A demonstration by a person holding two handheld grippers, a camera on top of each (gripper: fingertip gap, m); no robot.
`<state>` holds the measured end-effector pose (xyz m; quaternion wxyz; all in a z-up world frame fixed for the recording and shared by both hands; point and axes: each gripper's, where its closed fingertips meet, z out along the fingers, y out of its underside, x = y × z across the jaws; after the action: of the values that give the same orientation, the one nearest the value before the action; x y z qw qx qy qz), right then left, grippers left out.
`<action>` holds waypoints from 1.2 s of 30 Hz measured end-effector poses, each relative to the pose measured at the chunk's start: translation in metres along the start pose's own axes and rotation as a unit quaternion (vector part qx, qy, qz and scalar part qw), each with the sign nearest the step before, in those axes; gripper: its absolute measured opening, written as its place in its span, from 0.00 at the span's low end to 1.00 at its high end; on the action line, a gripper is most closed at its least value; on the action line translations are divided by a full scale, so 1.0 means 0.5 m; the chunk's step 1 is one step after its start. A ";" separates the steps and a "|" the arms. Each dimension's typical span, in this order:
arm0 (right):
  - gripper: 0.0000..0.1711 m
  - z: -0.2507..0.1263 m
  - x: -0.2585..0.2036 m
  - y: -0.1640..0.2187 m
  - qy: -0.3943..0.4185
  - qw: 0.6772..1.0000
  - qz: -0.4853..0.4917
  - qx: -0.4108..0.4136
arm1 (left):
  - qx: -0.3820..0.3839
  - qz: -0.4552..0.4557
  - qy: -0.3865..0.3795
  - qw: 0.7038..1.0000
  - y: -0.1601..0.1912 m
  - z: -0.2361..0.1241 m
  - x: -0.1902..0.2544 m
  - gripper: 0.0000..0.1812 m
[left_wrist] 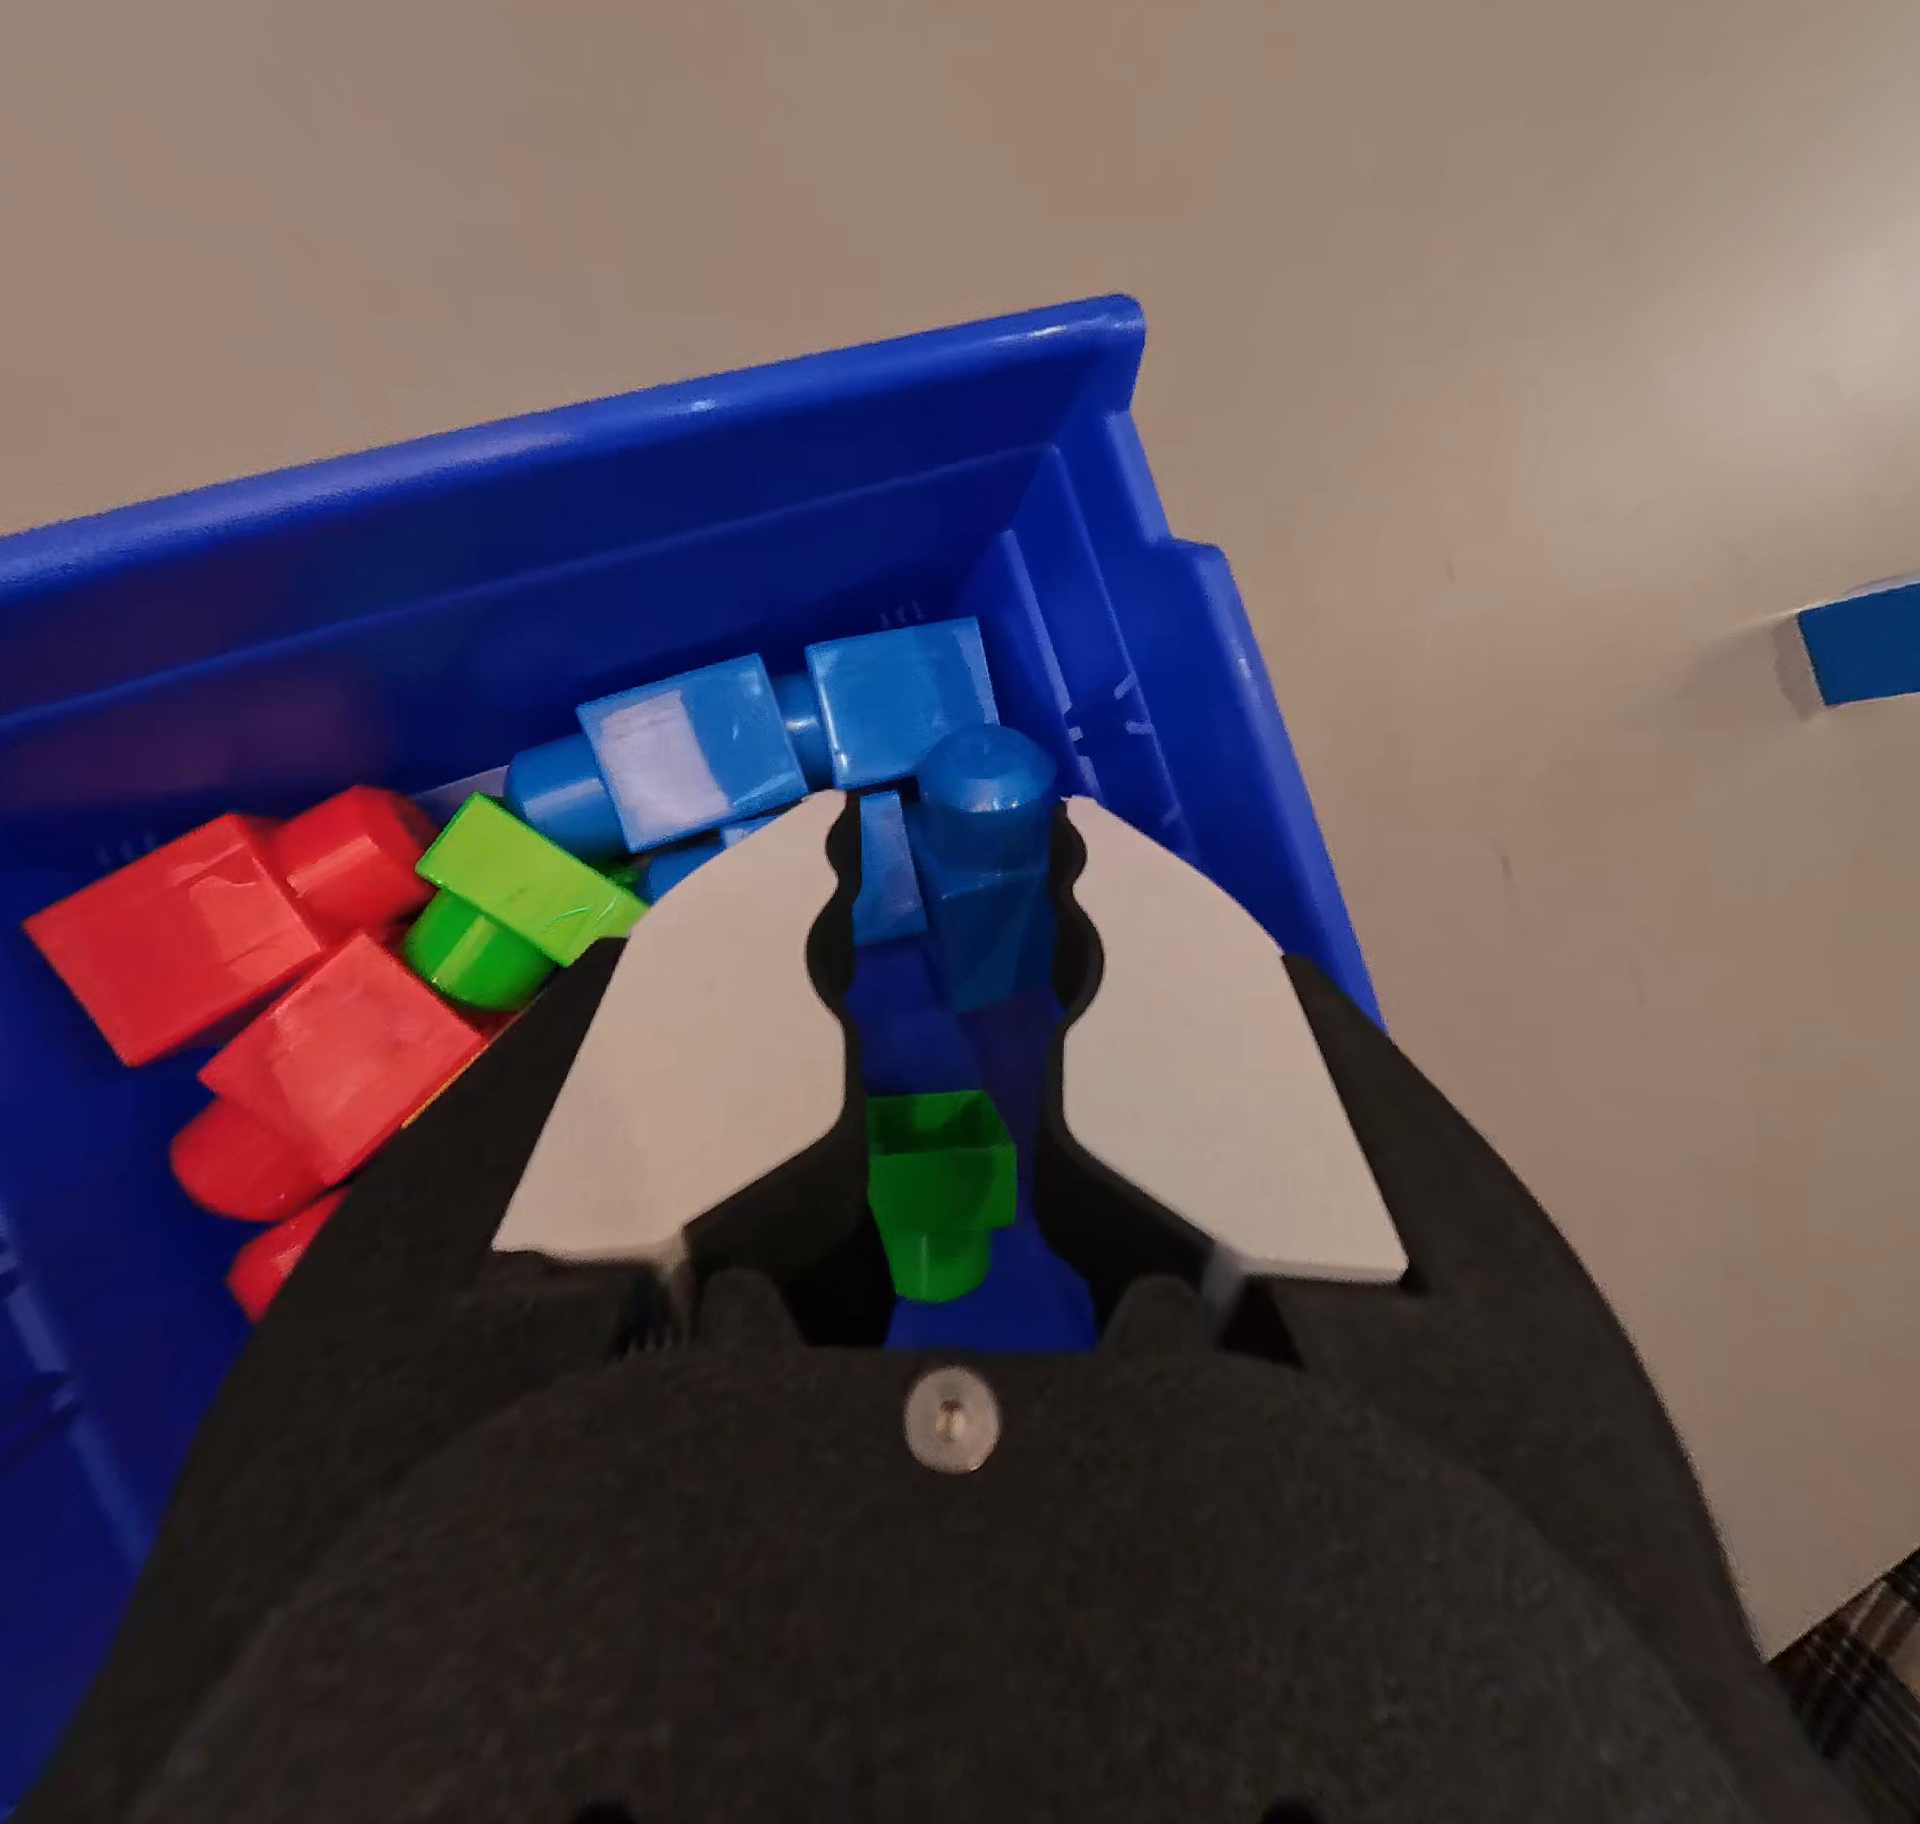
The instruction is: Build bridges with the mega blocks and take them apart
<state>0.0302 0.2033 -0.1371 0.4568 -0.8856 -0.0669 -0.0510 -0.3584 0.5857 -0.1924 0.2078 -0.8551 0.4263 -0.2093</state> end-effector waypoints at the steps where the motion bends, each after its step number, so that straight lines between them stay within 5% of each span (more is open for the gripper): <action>1: 0.68 -0.001 0.001 0.001 0.000 1.000 0.001 0.001 | -0.004 0.002 -0.003 1.000 0.000 0.003 0.001 0.19; 14: 0.68 -0.011 0.007 0.005 0.002 1.000 0.005 0.011 | -0.028 0.022 -0.003 0.999 0.017 0.022 0.011 0.15; 22: 0.68 -0.023 0.010 0.019 0.000 1.000 0.014 0.020 | 0.087 0.002 0.035 0.996 -0.012 -0.059 0.008 0.14; 36: 0.67 -0.045 0.002 0.035 -0.013 0.999 0.022 0.043 | 0.230 0.094 -0.046 0.968 -0.085 -0.224 0.046 0.14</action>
<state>0.0332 0.1749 -0.1380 0.4945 -0.8670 -0.0553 -0.0268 -0.3782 0.5707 -0.0730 0.4366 -0.7495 0.4351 -0.2414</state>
